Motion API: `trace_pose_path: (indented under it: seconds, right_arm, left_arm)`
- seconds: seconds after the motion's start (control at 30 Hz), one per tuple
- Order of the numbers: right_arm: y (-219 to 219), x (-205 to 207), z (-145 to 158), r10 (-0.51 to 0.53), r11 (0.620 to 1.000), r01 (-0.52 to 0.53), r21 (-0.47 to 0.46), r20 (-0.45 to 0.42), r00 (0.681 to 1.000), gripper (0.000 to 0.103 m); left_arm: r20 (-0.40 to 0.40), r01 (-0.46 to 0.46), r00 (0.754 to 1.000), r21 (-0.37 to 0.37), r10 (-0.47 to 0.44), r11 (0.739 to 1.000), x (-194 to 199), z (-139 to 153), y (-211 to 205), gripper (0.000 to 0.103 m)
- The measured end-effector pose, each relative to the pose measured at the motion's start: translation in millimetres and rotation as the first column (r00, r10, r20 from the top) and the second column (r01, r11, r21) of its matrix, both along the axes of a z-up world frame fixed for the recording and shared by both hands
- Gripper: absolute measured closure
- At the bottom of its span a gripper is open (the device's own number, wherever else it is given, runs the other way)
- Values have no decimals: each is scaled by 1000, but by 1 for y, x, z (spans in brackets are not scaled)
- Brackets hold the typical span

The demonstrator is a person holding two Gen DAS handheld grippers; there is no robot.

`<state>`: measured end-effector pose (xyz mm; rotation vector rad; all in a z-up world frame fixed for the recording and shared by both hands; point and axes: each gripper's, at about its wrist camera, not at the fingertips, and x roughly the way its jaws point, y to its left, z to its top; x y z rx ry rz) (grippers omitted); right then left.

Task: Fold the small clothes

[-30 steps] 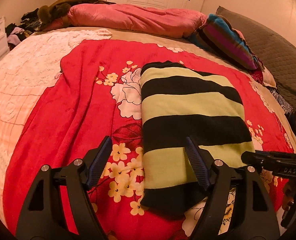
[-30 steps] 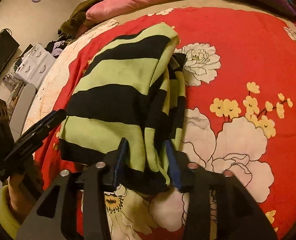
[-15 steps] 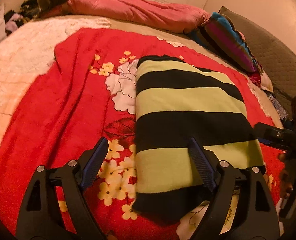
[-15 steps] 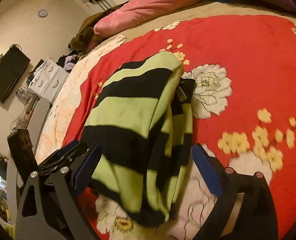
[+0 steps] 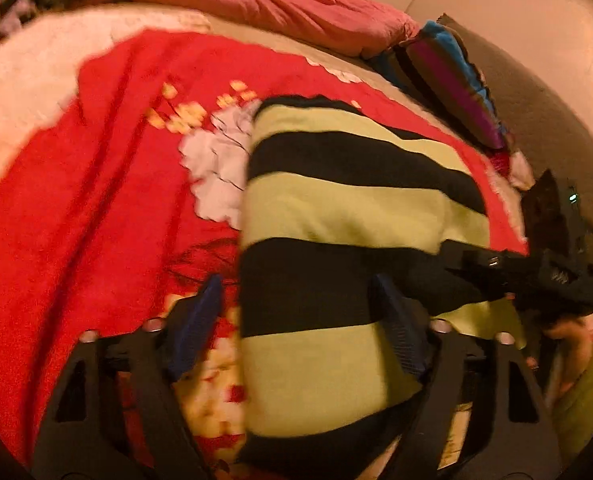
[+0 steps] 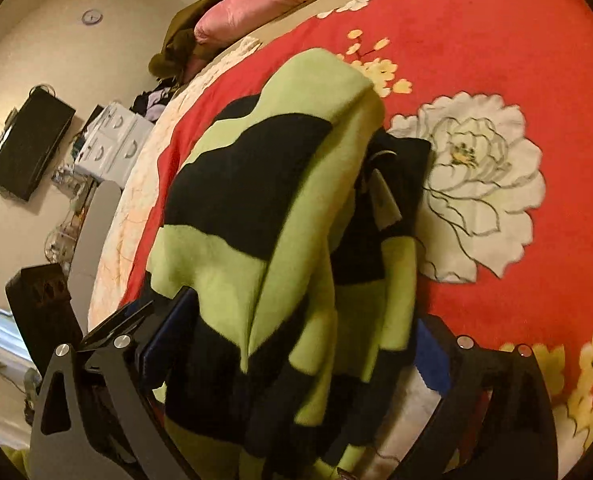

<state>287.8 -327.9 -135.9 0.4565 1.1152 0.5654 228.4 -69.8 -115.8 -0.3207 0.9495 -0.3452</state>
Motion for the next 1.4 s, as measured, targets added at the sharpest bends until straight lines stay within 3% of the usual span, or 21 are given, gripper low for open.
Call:
trace_pose_path:
  seconds: [0.07, 0.1, 0.17, 0.23, 0.33, 0.53, 0.73, 0.87, 1.07, 1.17, 1.3, 1.4]
  right_arm:
    - [5, 0, 2, 21, 1000, -21, -7, 11, 1000, 12]
    - [8, -1, 5, 35, 999, -35, -2, 22, 999, 22]
    - [12, -5, 14, 47, 999, -46, -14, 55, 997, 31]
    - [12, -10, 24, 38, 999, -38, -7, 86, 996, 40]
    - [13, -16, 38, 32, 999, -32, 1, 124, 992, 43]
    - [35, -24, 59, 79, 997, -77, -19, 200, 977, 44]
    - [48, -18, 42, 71, 994, -57, -93, 156, 985, 44]
    - [47, -18, 37, 42, 995, -29, -91, 147, 988, 44]
    - [49, -16, 34, 10, 984, 12, -178, 124, 992, 33]
    - [49, -14, 32, -9, 972, 36, -233, 115, 993, 19]
    - [45, -12, 26, -31, 975, 48, -218, 81, 996, 19]
    - [46, -15, 31, -25, 971, 51, -234, 109, 994, 19]
  left_arm:
    - [-10, -5, 1000, -12, 5, 1000, -1, -3, -1, 51]
    - [-8, -1, 1000, -6, 1, 1000, -1, -2, -3, 53]
    - [9, 5, 1000, -5, -5, 1000, -5, 2, -5, 66]
    - [51, 15, 999, 6, -15, 1000, -10, 12, -9, 70]
    - [116, 25, 993, 37, -30, 999, -18, 28, -14, 71]
    - [167, -19, 986, 26, 14, 999, -27, 45, 3, 71]
    - [73, -37, 997, 54, 33, 998, -15, 22, 4, 70]
    - [73, -34, 997, 83, 28, 996, -15, 21, 3, 69]
    - [62, -38, 998, 91, 32, 995, -14, 18, 5, 63]
    - [62, -36, 998, 98, 30, 995, -15, 18, 5, 61]
    - [61, -34, 998, 109, 27, 993, -15, 18, 3, 61]
    - [61, -37, 998, 105, 31, 994, -15, 18, 4, 60]
